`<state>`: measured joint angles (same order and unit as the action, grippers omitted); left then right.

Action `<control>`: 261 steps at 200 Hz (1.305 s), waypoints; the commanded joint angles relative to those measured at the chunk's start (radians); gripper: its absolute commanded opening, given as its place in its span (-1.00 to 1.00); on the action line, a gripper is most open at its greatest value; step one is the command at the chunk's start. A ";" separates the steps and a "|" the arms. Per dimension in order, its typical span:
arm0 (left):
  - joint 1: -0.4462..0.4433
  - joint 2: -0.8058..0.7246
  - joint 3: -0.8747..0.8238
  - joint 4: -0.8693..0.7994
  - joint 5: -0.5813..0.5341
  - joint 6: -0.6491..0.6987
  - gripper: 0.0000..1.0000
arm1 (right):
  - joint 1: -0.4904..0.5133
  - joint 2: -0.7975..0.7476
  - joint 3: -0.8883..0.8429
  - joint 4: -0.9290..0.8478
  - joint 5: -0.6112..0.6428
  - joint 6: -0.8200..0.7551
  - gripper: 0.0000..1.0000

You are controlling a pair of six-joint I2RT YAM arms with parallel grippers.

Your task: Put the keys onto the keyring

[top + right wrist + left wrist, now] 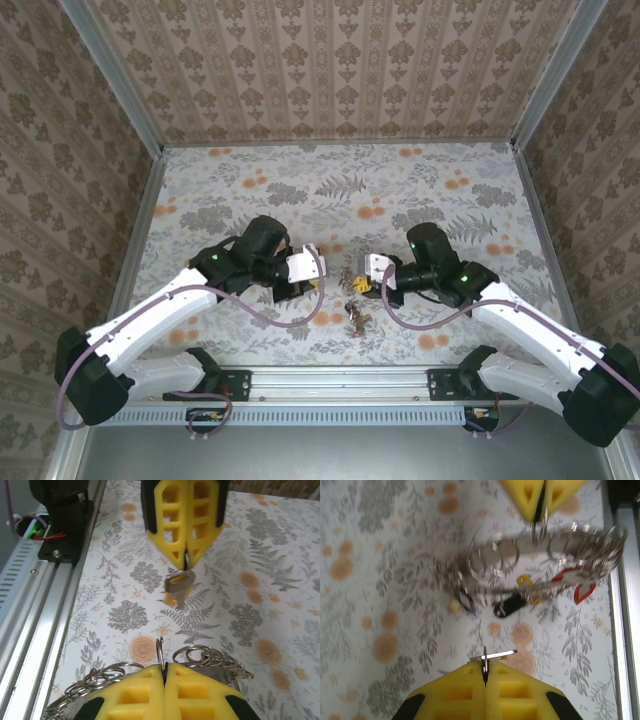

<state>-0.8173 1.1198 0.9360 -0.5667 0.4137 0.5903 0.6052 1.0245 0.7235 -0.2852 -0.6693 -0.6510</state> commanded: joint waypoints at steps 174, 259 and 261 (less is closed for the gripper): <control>-0.063 0.005 -0.021 0.065 0.091 0.377 -1.00 | 0.059 0.121 0.085 0.101 -0.171 0.135 -1.00; -0.066 -0.011 -0.016 0.031 0.105 0.380 -1.00 | 0.060 0.143 0.087 0.079 -0.216 0.110 -1.00; -0.067 -0.012 -0.015 0.031 0.106 0.381 -1.00 | 0.060 0.144 0.088 0.076 -0.217 0.109 -1.00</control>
<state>-0.8776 1.1183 0.9112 -0.5045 0.4980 0.9405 0.6594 1.1599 0.7719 -0.1913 -0.8146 -0.5220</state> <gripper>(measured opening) 0.055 0.054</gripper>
